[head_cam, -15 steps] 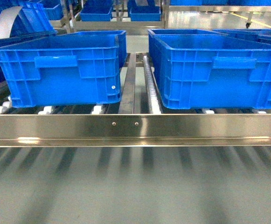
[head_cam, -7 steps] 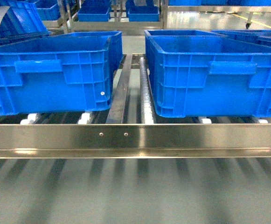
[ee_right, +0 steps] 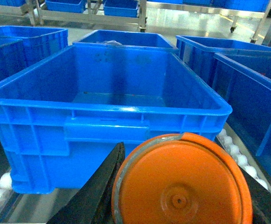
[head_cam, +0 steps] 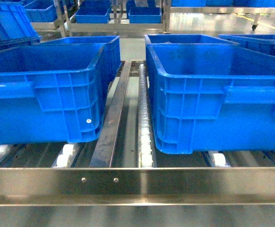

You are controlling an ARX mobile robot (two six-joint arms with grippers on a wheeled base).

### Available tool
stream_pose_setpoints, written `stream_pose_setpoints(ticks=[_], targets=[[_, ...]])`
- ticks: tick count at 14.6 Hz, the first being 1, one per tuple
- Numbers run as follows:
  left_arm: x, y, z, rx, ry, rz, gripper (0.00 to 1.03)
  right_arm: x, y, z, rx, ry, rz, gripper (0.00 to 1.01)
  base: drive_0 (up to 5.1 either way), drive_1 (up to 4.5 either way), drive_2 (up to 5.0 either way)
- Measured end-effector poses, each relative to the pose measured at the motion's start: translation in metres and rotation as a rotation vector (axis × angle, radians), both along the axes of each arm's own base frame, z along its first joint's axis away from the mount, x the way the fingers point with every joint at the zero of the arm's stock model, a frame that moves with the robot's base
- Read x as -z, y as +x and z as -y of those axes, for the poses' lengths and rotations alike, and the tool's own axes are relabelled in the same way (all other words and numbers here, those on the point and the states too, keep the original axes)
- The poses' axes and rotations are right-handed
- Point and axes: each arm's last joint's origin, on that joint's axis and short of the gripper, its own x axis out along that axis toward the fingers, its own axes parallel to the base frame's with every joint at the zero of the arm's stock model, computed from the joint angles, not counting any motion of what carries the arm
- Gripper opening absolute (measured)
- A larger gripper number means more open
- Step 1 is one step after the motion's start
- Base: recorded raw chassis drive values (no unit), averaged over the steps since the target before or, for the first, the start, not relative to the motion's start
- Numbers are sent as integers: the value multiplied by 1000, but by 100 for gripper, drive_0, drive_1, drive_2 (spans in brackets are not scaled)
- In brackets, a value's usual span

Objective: Sort blue parts and orange caps into right shelf containers

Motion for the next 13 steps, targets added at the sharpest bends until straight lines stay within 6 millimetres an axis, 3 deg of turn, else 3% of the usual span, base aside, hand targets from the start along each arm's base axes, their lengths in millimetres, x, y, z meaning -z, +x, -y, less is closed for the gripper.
stream_pose_setpoints(ticks=[2,13], targets=[[1,0,0,0,0,-10,44,0,0,0,0,-1,-2,44,34,457,-389],[1,0,0,0,0,-6,44,0,0,0,0,0,-2,44,0,0,0]])
